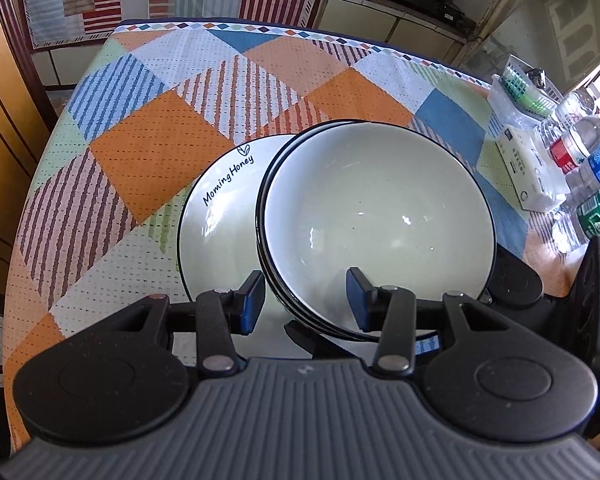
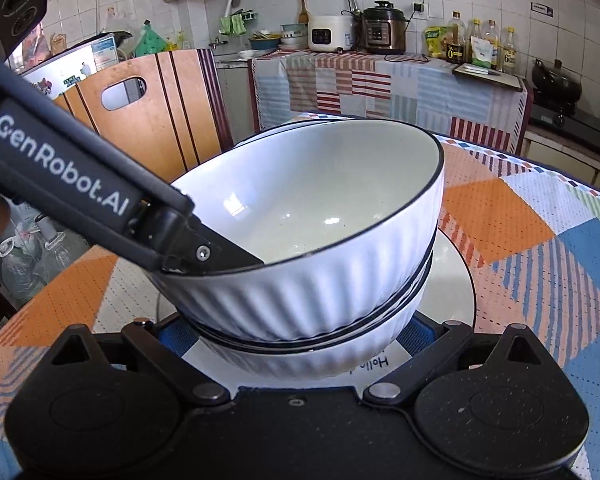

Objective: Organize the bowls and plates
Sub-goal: 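Carry the bowl stack with both tools and lower it onto the plate stack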

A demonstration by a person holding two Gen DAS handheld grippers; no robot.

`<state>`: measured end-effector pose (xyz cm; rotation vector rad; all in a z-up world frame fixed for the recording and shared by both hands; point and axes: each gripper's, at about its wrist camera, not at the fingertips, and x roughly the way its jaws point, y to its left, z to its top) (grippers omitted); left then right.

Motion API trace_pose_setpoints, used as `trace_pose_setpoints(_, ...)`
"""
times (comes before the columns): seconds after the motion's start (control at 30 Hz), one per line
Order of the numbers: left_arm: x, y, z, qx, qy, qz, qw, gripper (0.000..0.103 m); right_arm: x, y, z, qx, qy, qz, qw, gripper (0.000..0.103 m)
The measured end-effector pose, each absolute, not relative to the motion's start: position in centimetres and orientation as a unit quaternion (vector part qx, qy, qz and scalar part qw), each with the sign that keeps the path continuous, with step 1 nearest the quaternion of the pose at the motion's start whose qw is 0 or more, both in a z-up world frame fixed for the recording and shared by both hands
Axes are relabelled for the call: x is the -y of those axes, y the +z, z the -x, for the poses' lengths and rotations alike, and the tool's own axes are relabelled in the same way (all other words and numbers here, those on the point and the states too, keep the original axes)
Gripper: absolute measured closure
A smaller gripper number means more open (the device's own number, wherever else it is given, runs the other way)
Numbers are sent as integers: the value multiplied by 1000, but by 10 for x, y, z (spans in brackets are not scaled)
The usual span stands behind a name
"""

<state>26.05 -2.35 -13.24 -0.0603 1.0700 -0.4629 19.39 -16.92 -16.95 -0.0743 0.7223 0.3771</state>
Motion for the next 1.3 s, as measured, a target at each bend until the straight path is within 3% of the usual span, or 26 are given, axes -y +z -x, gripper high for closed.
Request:
trace_pose_setpoints(0.57, 34, -136, -267, -472, -196, 10, 860, 61, 173, -180, -213, -329, 182, 32, 926, 2)
trace_pose_setpoints(0.73, 34, -134, -272, -476, -192, 32, 858, 61, 170, -180, -217, -360, 175, 41, 915, 3)
trace_pose_setpoints(1.3, 19, -95, -232, -429, -177, 34, 885, 57, 182, -144, -156, -354, 112, 47, 927, 2)
